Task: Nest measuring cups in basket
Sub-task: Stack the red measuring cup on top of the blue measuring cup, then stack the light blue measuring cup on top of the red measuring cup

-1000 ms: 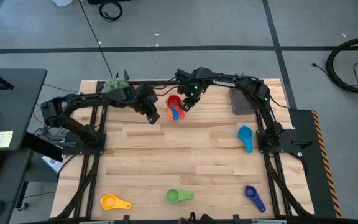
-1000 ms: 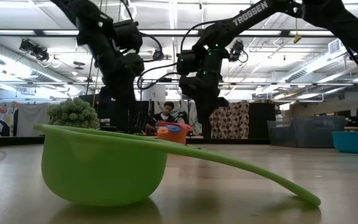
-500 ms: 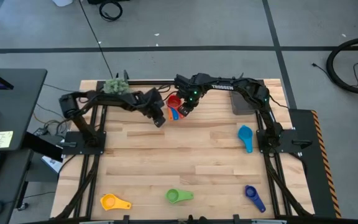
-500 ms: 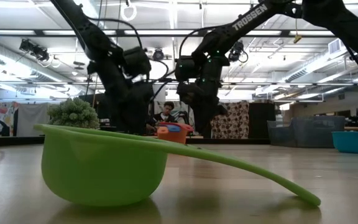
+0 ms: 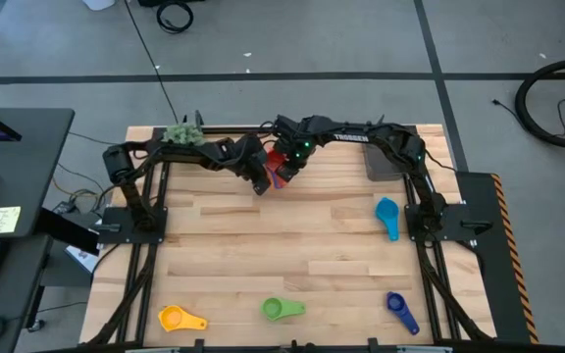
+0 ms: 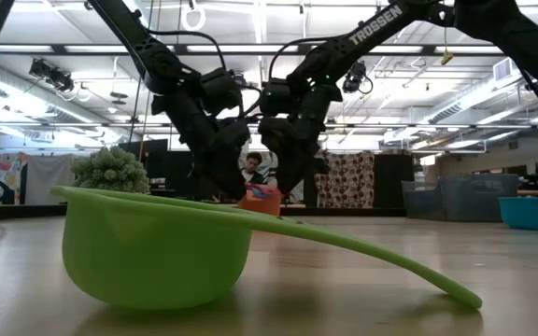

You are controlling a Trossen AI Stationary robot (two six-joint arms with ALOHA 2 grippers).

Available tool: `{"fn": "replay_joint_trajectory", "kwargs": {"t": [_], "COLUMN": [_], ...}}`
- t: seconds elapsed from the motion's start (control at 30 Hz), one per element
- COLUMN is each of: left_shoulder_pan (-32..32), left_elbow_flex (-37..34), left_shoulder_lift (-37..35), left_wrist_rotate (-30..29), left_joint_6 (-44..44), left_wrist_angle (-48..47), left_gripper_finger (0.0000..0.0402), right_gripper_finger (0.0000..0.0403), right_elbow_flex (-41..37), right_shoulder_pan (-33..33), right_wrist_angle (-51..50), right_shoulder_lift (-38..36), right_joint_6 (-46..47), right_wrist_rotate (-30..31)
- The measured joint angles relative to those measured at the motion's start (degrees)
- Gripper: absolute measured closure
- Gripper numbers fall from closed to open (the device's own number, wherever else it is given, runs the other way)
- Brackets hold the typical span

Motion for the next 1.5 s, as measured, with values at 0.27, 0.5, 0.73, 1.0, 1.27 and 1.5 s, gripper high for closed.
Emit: {"fn": "replay_joint_trajectory", "kwargs": {"t": [0.27, 0.5, 0.73, 1.0, 1.27, 1.5], "left_shoulder_pan": [-0.01, 1.10, 3.17, 3.45, 2.73, 2.73], "left_elbow_flex": [0.14, 0.23, 0.21, 0.16, 0.16, 0.14], "left_shoulder_lift": [0.51, -1.58, -7.75, -16.79, -25.88, -30.33], "left_wrist_rotate": [1.84, 2.61, 2.11, 1.91, 1.40, 1.28], "left_joint_6": [0.27, -3.17, -1.07, -1.47, -2.05, -2.05], "left_wrist_angle": [0.17, -3.36, -15.49, -26.49, -28.18, -28.53], "left_gripper_finger": [0.0301, 0.0301, 0.0301, 0.0301, 0.0301, 0.0301], "right_gripper_finger": [0.0341, 0.0341, 0.0341, 0.0351, 0.0391, 0.0395], "right_elbow_flex": [0.00, 2.39, 7.84, 14.27, 10.92, 7.10], "right_shoulder_pan": [0.81, -0.06, -2.24, -3.15, -2.73, -1.33], "right_wrist_angle": [1.30, -3.05, -17.29, -43.46, -43.04, -42.45], "right_shoulder_lift": [0.00, -0.09, -0.11, -0.21, -6.18, -16.46], "right_joint_6": [-0.23, -3.20, -9.01, -15.72, -12.84, -11.02], "right_wrist_rotate": [-0.15, -0.63, -0.10, 9.65, 5.98, 5.38]}}
